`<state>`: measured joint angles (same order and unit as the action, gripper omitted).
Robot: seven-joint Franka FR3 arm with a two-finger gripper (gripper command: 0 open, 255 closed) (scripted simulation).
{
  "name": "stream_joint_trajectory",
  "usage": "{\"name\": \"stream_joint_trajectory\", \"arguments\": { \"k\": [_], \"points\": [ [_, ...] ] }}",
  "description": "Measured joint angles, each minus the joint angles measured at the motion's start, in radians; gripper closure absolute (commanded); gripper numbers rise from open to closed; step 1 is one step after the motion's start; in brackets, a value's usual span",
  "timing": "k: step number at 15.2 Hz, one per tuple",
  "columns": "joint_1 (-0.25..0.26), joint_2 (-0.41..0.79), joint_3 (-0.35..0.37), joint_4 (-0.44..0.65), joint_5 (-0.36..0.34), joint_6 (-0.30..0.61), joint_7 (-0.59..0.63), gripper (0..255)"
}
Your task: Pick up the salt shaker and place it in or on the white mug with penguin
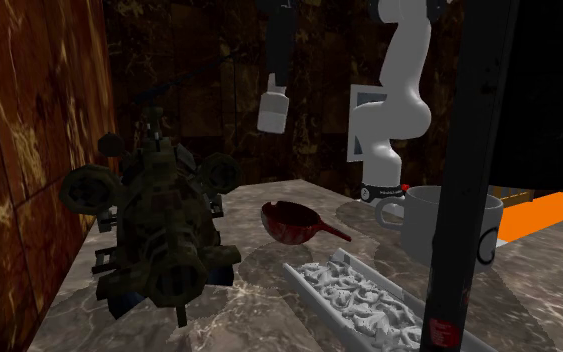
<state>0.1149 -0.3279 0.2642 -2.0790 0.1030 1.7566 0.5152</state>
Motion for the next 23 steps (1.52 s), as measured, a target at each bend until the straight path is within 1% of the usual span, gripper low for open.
{"name": "stream_joint_trajectory", "arguments": {
  "k": [6, 10, 14, 18, 20, 23],
  "points": [
    [0.057, -0.113, 0.068, -0.071, 0.056, -0.03, 0.103, 255],
    [0.099, -0.166, 0.128, -0.09, 0.098, -0.052, 0.189, 255],
    [0.134, -0.208, 0.178, -0.084, 0.136, -0.087, 0.266, 255],
    [0.169, -0.226, 0.249, -0.062, 0.176, -0.109, 0.363, 255],
    [0.179, -0.232, 0.27, -0.071, 0.189, -0.102, 0.387, 255],
    [0.183, -0.236, 0.279, -0.11, 0.197, -0.067, 0.388, 255]
  ]
}}
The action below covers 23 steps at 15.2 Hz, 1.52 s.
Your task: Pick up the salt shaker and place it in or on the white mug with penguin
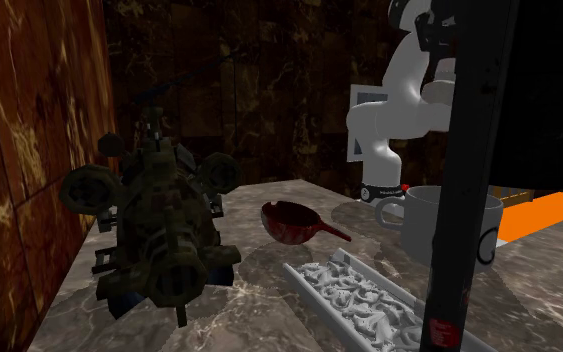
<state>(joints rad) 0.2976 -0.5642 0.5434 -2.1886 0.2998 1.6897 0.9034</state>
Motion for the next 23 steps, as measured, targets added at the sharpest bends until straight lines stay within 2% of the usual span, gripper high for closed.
{"name": "stream_joint_trajectory", "arguments": {
  "k": [17, 23],
  "points": [
    [0.014, 0.012, 0.055, -0.21, 0.038, 0.223, -0.012, 255],
    [0.014, 0.017, 0.061, -0.219, 0.04, 0.238, -0.011, 255]
  ]
}}
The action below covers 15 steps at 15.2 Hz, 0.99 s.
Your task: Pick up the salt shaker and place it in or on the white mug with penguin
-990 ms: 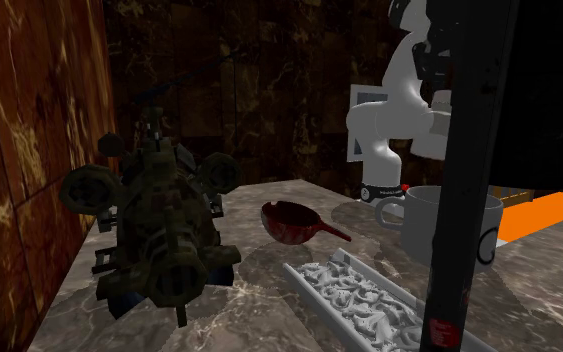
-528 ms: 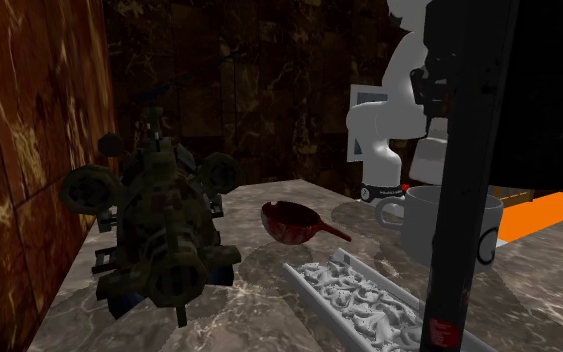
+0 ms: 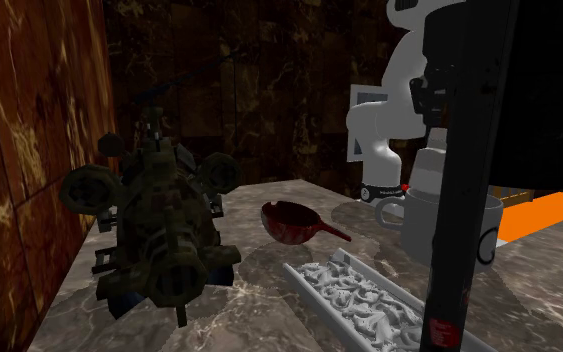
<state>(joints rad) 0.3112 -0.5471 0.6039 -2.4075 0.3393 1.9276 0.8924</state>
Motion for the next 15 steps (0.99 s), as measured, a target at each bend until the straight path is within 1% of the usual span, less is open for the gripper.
{"name": "stream_joint_trajectory", "arguments": {
  "k": [1, 2, 8, 13, 15],
  "points": [
    [0.0, 0.0, 0.0, 0.0, 0.0, 0.0, 0.0, 255],
    [0.0, 0.0, 0.0, 0.0, 0.0, 0.0, 0.0, 0],
    [0.0, 0.0, 0.0, 0.0, 0.0, 0.0, 0.0, 0],
    [-0.006, -0.015, -0.031, 0.098, -0.019, -0.112, 0.004, 0],
    [-0.005, -0.019, -0.035, 0.106, -0.02, -0.125, 0.004, 0]
  ]
}}
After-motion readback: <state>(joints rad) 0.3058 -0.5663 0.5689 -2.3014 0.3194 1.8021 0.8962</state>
